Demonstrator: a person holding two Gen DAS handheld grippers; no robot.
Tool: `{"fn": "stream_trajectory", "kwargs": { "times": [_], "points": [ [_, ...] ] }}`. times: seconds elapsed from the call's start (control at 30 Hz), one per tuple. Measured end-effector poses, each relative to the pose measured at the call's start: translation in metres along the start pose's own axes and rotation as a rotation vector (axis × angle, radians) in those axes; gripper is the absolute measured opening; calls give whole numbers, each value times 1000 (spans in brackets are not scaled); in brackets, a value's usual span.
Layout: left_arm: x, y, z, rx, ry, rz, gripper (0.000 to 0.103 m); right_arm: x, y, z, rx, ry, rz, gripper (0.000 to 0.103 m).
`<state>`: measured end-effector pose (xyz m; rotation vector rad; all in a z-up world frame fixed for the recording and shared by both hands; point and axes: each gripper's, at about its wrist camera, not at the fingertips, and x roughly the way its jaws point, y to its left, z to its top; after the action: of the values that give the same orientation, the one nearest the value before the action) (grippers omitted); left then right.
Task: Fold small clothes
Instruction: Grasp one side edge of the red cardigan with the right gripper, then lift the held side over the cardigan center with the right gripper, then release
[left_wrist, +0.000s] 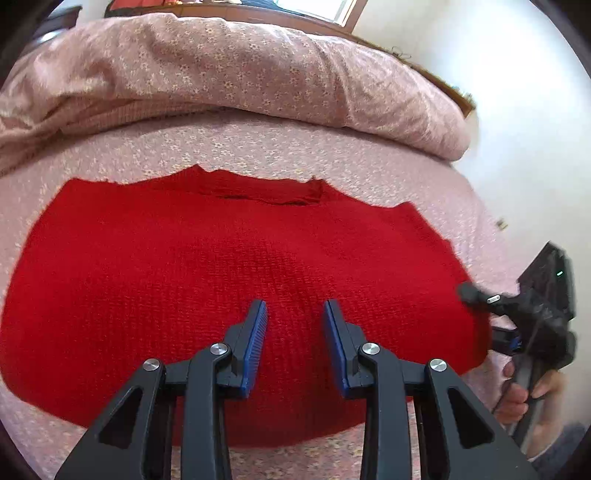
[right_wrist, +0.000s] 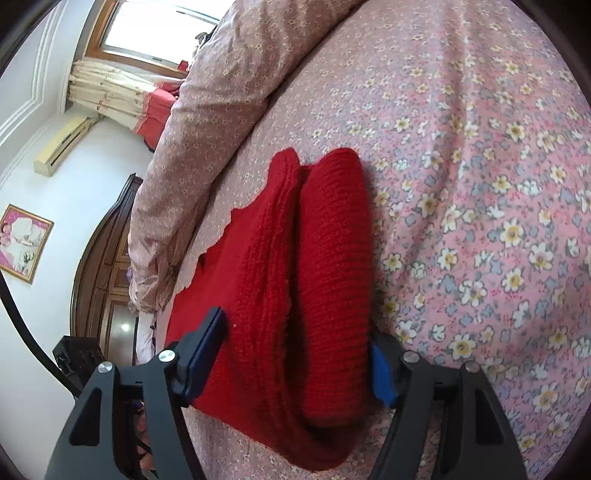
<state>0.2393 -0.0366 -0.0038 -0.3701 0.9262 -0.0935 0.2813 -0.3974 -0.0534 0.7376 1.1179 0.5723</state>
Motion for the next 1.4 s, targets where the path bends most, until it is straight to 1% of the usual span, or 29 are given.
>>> {"fn": "stream_trajectory", "kwargs": {
  "times": [0.03,0.07,0.1,0.2,0.23,0.27,0.33,0.37,0.43,0.5,0.53,0.6,0.67,0.77,0.83,0.87,0.93,0.97,1.0,1.03,1.07,1.1,1.17,1.27,1.33,1.4],
  "points": [
    [4,2,-1,-8,8,-7,25,2,1,1,-11,1,-20,24],
    [9,5,-1,-15,26,-5,25,6,1,0,-16,18,-38,24],
    [17,8,-2,-24,46,-2,25,9,0,0,-12,22,-34,23],
    [19,11,0,-34,53,-14,25,5,7,3,-17,8,-21,21],
    [17,9,2,-32,60,-1,19,4,10,4,-25,2,-23,21],
    [12,7,3,-29,62,19,11,3,15,5,-38,-6,-29,21],
    [-1,3,2,-11,42,46,0,0,23,7,-65,-22,-46,21],
    [-5,2,0,0,37,68,0,0,27,7,-73,-25,-54,21],
    [-2,7,-3,-11,49,51,0,0,30,9,-83,-24,-71,21],
    [13,11,-7,2,76,75,0,1,31,9,-86,-24,-90,21],
    [21,15,-10,-1,79,75,0,1,31,9,-85,-23,-91,21],
    [22,16,-11,-5,70,72,0,0,36,9,-97,-28,-96,21],
    [21,14,-10,1,80,79,0,-3,45,9,-121,-44,-94,21],
    [22,13,-11,7,84,77,0,-9,66,12,-144,-79,-66,20],
    [22,12,-10,4,88,74,0,-12,89,15,-174,-99,-46,20],
    [22,11,-10,8,89,75,0,-13,101,16,-191,-99,-50,20],
    [18,7,-7,22,91,74,0,-11,122,16,-225,-88,-93,20],
    [13,6,-6,15,92,66,0,-11,136,15,-250,-91,-135,20],
    [7,6,-4,2,98,47,0,-10,151,12,-282,-95,-172,20],
    [-5,6,-3,-13,105,8,0,-9,164,9,-310,-95,-204,20],
    [-16,10,-3,-21,97,-16,0,-6,183,5,-349,-96,-255,20],
    [-29,16,-3,-23,80,-26,0,-5,195,3,-374,-99,-287,20],
    [-60,34,-1,-4,42,-13,0,4,226,-4,-437,-95,-365,20],
    [-102,73,1,21,3,22,0,15,264,-12,-506,-80,-444,20],
    [-123,101,2,40,-24,73,0,27,294,-20,-559,-76,-502,20],
    [-134,128,2,27,-38,104,0,45,326,-30,-598,-79,-538,20]
  ]
}}
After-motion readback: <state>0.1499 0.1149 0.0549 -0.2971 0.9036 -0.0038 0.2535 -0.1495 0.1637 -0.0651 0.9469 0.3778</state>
